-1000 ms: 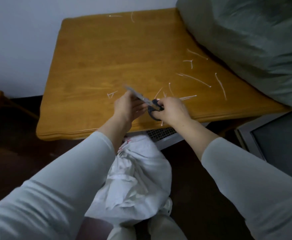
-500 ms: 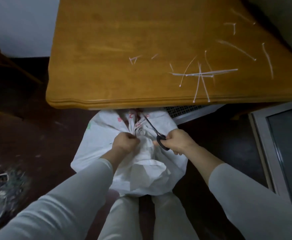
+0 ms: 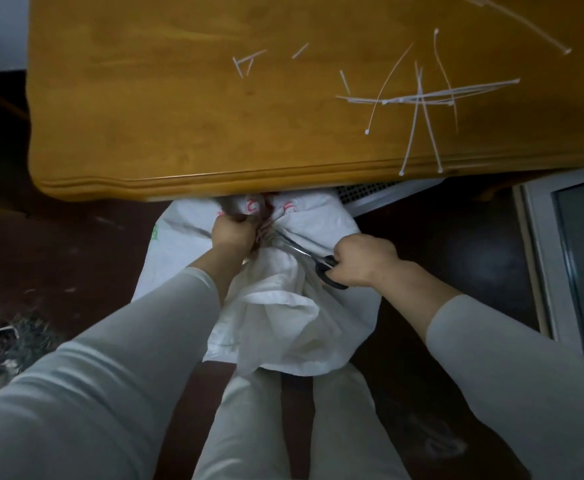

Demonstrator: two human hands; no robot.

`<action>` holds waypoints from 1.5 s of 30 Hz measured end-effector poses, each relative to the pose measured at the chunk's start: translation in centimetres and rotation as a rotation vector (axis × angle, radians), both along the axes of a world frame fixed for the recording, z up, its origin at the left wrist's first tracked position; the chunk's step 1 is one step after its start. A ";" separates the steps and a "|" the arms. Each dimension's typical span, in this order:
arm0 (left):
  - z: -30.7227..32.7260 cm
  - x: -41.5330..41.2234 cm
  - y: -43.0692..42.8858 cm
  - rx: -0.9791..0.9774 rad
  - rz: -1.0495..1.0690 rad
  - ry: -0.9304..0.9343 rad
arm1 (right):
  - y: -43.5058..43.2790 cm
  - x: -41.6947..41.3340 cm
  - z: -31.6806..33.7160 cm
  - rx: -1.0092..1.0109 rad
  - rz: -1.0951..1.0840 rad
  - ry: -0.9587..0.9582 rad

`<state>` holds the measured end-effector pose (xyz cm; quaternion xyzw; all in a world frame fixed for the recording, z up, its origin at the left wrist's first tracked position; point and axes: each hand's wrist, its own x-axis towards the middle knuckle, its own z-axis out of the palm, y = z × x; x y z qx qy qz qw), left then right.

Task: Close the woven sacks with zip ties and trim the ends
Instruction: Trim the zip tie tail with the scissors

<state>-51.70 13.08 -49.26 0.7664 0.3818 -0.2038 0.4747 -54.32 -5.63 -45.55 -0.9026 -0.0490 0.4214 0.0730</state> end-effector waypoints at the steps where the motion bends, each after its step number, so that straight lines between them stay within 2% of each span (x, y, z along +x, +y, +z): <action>1: 0.0 0.0 0.2 -0.023 0.046 0.004 | 0.3 0.4 0.1 -0.007 0.036 -0.001; 5: 0.7 0.3 0.3 0.088 -0.034 -0.053 | 1.4 1.8 0.5 -0.021 0.136 -0.012; 12: 1.1 0.9 0.3 -0.017 -0.044 -0.122 | 3.4 3.3 1.1 -0.017 0.206 -0.082; 21: 1.9 1.1 0.0 -0.050 -0.053 -0.225 | 3.8 2.7 1.6 -0.018 0.234 -0.207; 24: 2.8 1.2 -0.4 -0.082 -0.133 -0.235 | 3.8 2.4 1.8 -0.017 0.205 -0.203; 29: 6.6 -0.4 0.0 -0.215 -0.269 -0.292 | 2.7 2.0 3.1 -0.031 0.049 -0.065; 33: 11.2 2.3 0.5 -0.332 -0.074 -0.427 | 1.1 1.7 5.7 0.040 -0.164 -0.040; 35: 13.6 4.8 0.6 -0.422 0.085 -0.465 | 0.6 1.7 6.8 0.107 -0.283 -0.074; 37: 15.6 6.5 0.9 -0.508 0.149 -0.449 | 0.5 1.6 7.6 0.212 -0.400 -0.132; 42: 16.0 6.1 3.0 -0.230 -0.080 -0.324 | 0.9 1.1 9.2 0.449 -0.696 -0.356; 44: 15.3 5.2 3.5 -0.334 -0.030 -0.285 | 1.5 1.6 9.5 0.451 -0.758 -0.421; 45: 14.7 5.0 3.7 -0.350 0.061 -0.287 | 2.0 2.0 9.7 0.428 -0.767 -0.440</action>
